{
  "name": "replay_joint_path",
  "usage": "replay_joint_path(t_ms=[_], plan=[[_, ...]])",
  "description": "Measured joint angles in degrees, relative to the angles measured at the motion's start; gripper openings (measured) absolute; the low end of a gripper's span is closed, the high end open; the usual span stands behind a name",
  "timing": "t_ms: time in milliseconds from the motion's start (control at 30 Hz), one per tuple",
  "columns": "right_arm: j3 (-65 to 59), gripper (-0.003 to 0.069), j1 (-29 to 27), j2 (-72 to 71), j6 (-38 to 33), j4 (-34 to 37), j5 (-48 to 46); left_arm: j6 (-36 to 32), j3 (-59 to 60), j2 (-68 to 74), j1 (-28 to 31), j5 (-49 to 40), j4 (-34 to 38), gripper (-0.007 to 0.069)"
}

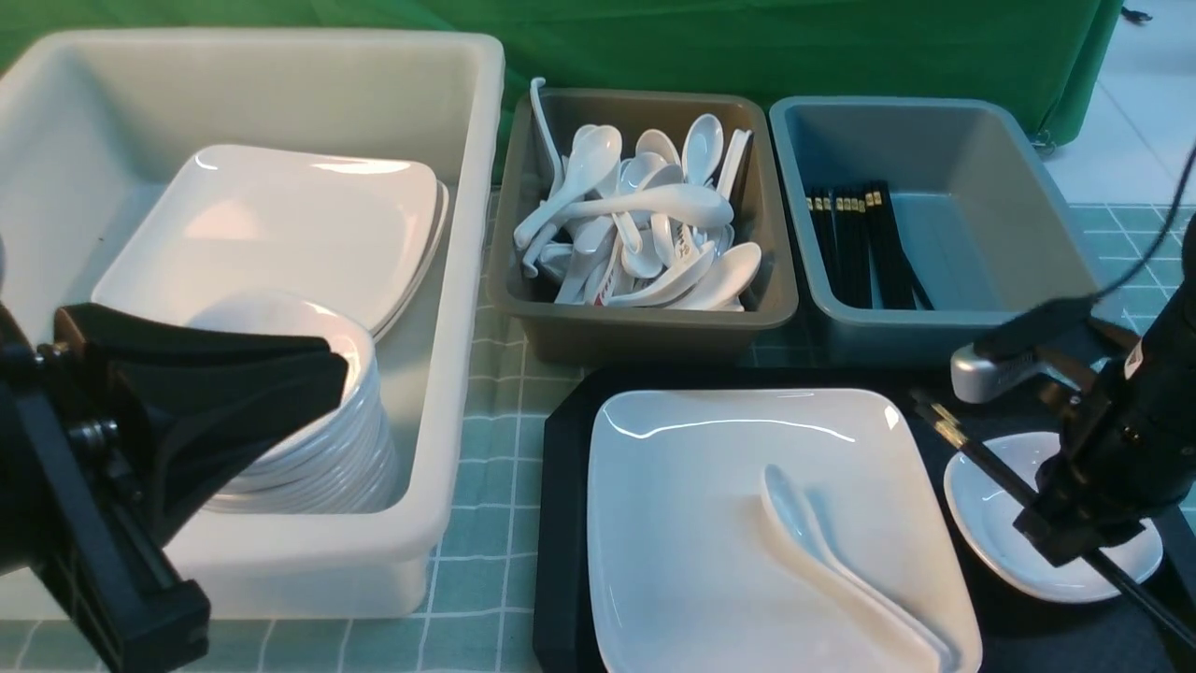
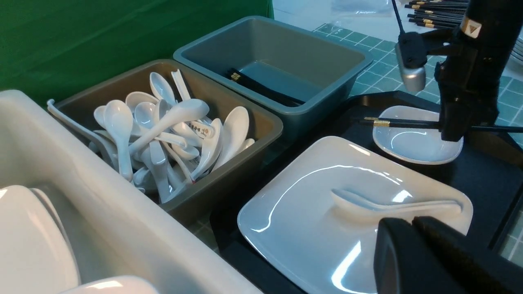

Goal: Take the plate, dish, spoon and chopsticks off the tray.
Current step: Use the right arm to put the chopsticks into the small storage box on the right, then use the right arm to grab a soup spoon from the plate

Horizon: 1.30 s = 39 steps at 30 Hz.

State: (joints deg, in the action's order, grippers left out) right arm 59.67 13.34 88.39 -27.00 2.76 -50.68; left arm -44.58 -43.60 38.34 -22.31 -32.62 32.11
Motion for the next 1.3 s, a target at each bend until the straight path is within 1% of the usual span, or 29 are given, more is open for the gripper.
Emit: replay_joint_path(t_ms=[67,133,233,300,333,367,400,467,600,667,700,733,767,800,833,900,933,967,1000,1067,1133,1167,1233,1267,1300], plan=[[0.62,0.0131,0.96,-1.47,-0.55,0.37,-0.24,0.0,0.0,0.0,0.0,0.35,0.0,0.0017],[3.31,0.0131,1.83,-3.56,-0.52,2.37,1.52,0.0,0.0,0.0,0.0,2.02,0.0,0.0017],[8.9,0.0131,0.63,-2.37,2.48,5.43,9.0,0.0,0.0,0.0,0.0,4.11,0.74,0.0017],[13.41,0.0131,-0.98,0.91,3.59,8.03,14.29,-0.18,0.0,0.0,0.0,5.3,1.13,0.0017],[13.96,0.0131,-1.19,0.91,3.63,8.33,14.29,-0.25,0.0,0.0,0.0,5.5,1.14,0.0017],[18.82,0.0131,-2.86,4.88,4.33,10.47,17.36,-0.3,0.0,0.0,0.0,6.01,1.31,0.0017],[19.47,0.0131,-3.05,6.02,4.76,10.69,17.94,-0.37,0.0,0.0,0.0,6.02,1.41,0.0017],[27.63,0.0131,-5.33,12.93,7.85,12.03,20.21,-0.41,0.0,0.0,0.0,6.25,1.62,0.0017],[40.23,0.0131,-7.89,25.75,14.39,12.32,21.25,-0.43,0.0,0.0,0.0,6.14,2.75,0.0017],[44.6,0.0134,-8.41,29.87,16.27,12.19,21.19,-0.48,0.0,0.0,0.0,5.95,3.71,0.0017],[46.15,0.0145,-8.54,31.66,17.12,11.89,21.15,-0.48,0.0,0.0,0.0,5.59,3.96,0.0017],[47.26,0.0172,-8.53,33.29,17.67,11.45,21.08,-0.48,0.0,0.0,0.0,5.27,4.16,0.0017],[47.58,0.0179,-8.53,33.5,17.73,11.22,20.95,-0.48,0.0,0.0,0.0,5.14,4.17,0.0017],[47.99,0.0221,-8.53,34.35,18.09,11.03,20.7,-0.48,0.0,0.0,0.0,4.98,4.17,0.0017],[48.34,0.0293,-8.53,34.91,18.47,10.92,20.03,-0.48,0.0,0.0,0.0,4.63,4.21,0.0017],[48.71,0.0385,-8.53,34.91,18.63,10.61,18.28,-0.48,0.0,0.0,0.0,4.48,4.15,0.0017],[48.76,0.0414,-8.53,34.6,18.67,10.38,17.35,-0.48,0.0,0.0,0.0,4.43,4.11,0.0017],[48.76,0.0419,-8.53,34.49,18.67,10.29,17.14,-0.48,0.0,0.0,0.0,4.43,4.03,0.0017],[48.78,0.0435,-8.53,33.45,18.67,9.47,14.79,-0.48,0.0,0.0,0.0,4.43,3.78,0.0017],[48.78,0.0419,-8.53,31.46,18.61,8.49,11.2,-0.48,0.0,0.0,0.0,4.43,3.47,0.0017],[48.83,0.035,-8.44,27.88,17.21,7.74,5.0,-0.48,0.0,0.0,0.0,4.43,2.95,0.0017],[48.83,0.0342,-8.32,27.53,16.78,7.66,3.61,-0.48,0.0,0.0,0.0,4.43,2.89,0.0017],[48.6,0.0235,-7.08,22.74,14.63,7.05,-5.0,-0.63,0.0,0.0,0.0,4.43,2.44,0.0017],[48.38,0.0228,-6.67,22.37,14.46,6.94,-5.67,-0.65,0.0,0.0,0.0,4.43,2.44,0.0017],[46.78,0.0197,-4.92,19.3,13.28,6.71,-10.45,-0.69,0.0,0.0,0.0,4.43,2.42,0.0017]])
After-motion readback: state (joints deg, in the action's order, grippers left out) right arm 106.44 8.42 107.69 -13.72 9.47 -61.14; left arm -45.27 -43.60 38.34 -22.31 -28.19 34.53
